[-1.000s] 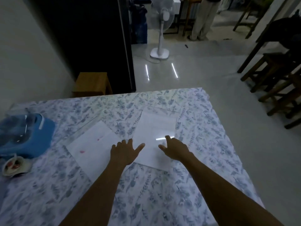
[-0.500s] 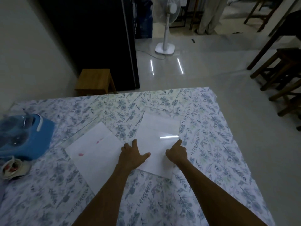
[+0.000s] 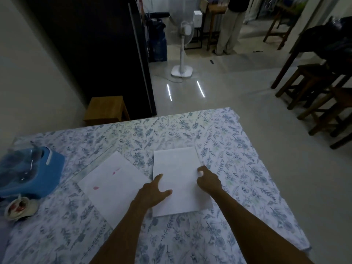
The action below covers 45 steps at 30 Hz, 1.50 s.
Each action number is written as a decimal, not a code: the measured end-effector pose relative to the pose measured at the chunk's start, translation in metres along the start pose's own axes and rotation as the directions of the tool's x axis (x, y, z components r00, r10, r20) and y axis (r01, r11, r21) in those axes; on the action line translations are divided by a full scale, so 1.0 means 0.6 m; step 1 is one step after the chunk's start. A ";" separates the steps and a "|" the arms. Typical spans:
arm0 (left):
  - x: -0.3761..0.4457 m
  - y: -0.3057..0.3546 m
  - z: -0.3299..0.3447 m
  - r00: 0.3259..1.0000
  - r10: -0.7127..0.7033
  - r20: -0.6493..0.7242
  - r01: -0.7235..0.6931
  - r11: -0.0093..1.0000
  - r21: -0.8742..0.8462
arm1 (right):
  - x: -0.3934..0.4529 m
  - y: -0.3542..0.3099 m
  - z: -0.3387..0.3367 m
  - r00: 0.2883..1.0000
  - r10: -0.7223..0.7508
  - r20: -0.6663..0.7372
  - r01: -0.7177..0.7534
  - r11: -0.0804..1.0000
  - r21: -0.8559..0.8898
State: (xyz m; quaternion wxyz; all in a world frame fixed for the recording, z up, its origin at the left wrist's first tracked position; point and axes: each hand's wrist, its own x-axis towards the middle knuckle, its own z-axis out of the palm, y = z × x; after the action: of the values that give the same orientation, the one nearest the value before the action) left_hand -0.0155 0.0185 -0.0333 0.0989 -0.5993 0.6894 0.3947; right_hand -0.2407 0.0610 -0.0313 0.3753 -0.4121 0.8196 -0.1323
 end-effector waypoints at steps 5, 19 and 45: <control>-0.065 -0.007 -0.023 0.996 0.075 -0.043 -0.078 0.993 -0.090 | -0.059 0.021 -0.033 0.998 0.056 0.036 -0.059 0.993 0.101; -0.202 -0.019 -0.065 0.952 0.297 -0.077 -0.306 0.936 -0.176 | -0.220 0.069 -0.104 0.966 0.178 0.189 -0.250 0.442 0.862; 0.006 0.030 -0.079 0.953 0.059 -0.297 -0.106 0.983 -0.147 | 0.080 0.035 -0.091 0.970 -0.169 0.172 0.165 0.986 0.036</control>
State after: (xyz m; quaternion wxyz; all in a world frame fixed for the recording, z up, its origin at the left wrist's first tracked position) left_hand -0.0169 -0.0162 0.0040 -0.0692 -0.6275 0.6866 0.3605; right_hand -0.3104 0.0319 -0.0294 0.4377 -0.4856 0.7444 -0.1357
